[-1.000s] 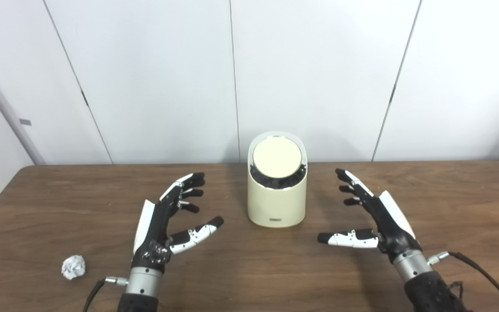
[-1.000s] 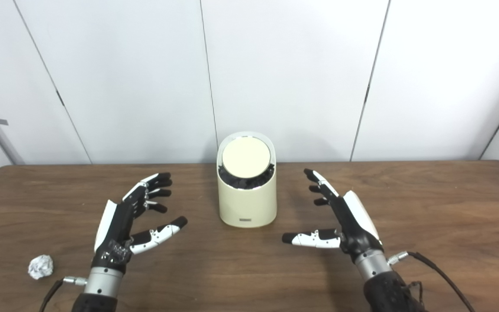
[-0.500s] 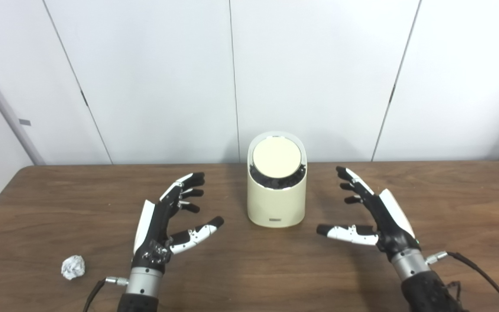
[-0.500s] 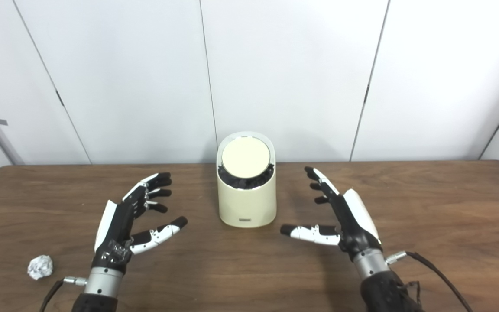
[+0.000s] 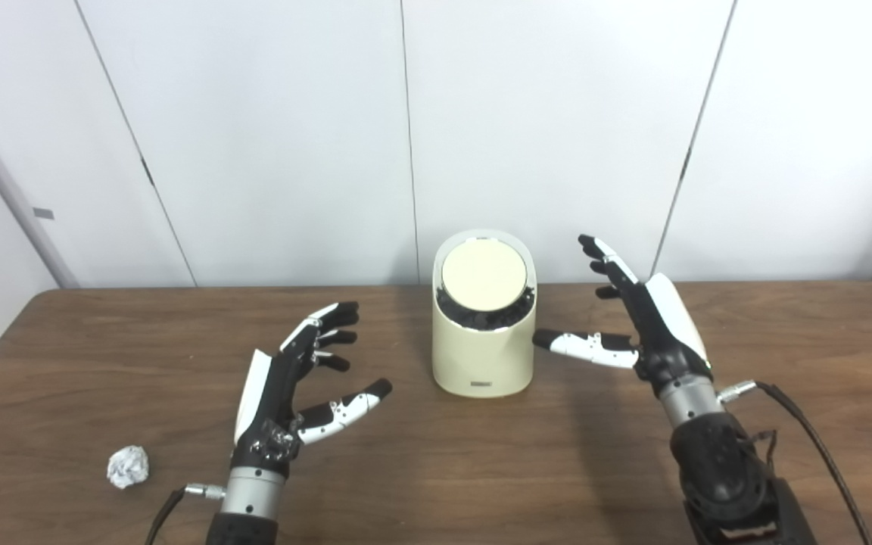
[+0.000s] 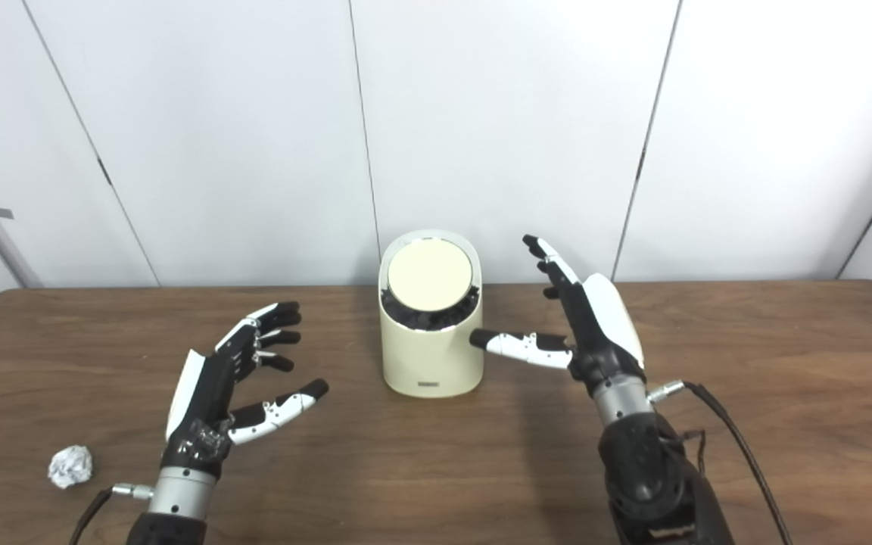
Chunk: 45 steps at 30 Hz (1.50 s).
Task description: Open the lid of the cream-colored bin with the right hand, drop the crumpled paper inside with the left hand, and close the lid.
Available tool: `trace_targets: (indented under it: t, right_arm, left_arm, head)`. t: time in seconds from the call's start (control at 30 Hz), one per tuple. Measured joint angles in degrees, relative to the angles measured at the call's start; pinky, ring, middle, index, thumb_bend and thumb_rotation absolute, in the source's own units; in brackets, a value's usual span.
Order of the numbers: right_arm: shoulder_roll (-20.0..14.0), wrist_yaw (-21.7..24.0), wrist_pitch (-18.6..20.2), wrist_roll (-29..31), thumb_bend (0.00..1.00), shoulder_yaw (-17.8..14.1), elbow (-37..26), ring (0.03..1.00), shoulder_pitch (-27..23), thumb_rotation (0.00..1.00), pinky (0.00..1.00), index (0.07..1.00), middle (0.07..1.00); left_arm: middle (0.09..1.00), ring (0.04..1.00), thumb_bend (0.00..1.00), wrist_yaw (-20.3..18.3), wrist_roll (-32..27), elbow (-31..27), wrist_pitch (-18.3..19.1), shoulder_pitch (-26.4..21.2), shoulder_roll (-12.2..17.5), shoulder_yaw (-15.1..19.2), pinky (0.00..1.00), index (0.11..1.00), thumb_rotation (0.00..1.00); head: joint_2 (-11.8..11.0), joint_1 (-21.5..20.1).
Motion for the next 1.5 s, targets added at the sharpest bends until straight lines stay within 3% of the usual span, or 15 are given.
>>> trace_targets:
  t: [0.33, 0.8, 1.03, 1.5]
  right_arm:
    - [1.2, -2.6, 2.2, -2.6, 0.85, 1.1, 3.9, 0.918, -5.3, 0.46, 0.8, 0.92, 0.917]
    - [2.6, -2.6, 9.2, -6.0, 0.83, 4.9, 6.0, 0.896, -10.6, 0.42, 0.72, 0.912, 0.919]
    - [3.2, -2.6, 10.0, -7.5, 0.83, 6.7, 7.7, 0.875, -13.0, 0.4, 0.73, 0.904, 0.912]
    - [3.6, -2.3, 11.2, -8.0, 0.83, 9.0, 10.2, 0.925, -14.9, 0.4, 0.82, 0.922, 0.935]
  left_arm:
    - [0.797, 0.732, 0.7, 0.1, 0.5, 0.0, 0.0, 0.0, 0.0, -0.1, 0.58, 0.812, 0.11]
    - [0.804, 0.75, 0.72, 0.1, 0.6, 0.0, 0.0, 0.0, -0.3, -0.3, 0.59, 0.817, 0.13]
    - [0.803, 0.746, 0.71, 0.1, 0.6, 0.0, 0.0, 0.0, -0.3, -0.3, 0.59, 0.817, 0.12]
    - [0.802, 0.747, 0.71, 0.1, 0.7, 0.0, 0.0, 0.0, -0.7, -0.4, 0.6, 0.815, 0.11]
  head:
    - [-0.2, 0.3]
    - [0.1, 0.8]
    - [0.3, 0.7]
    - [0.5, 0.8]
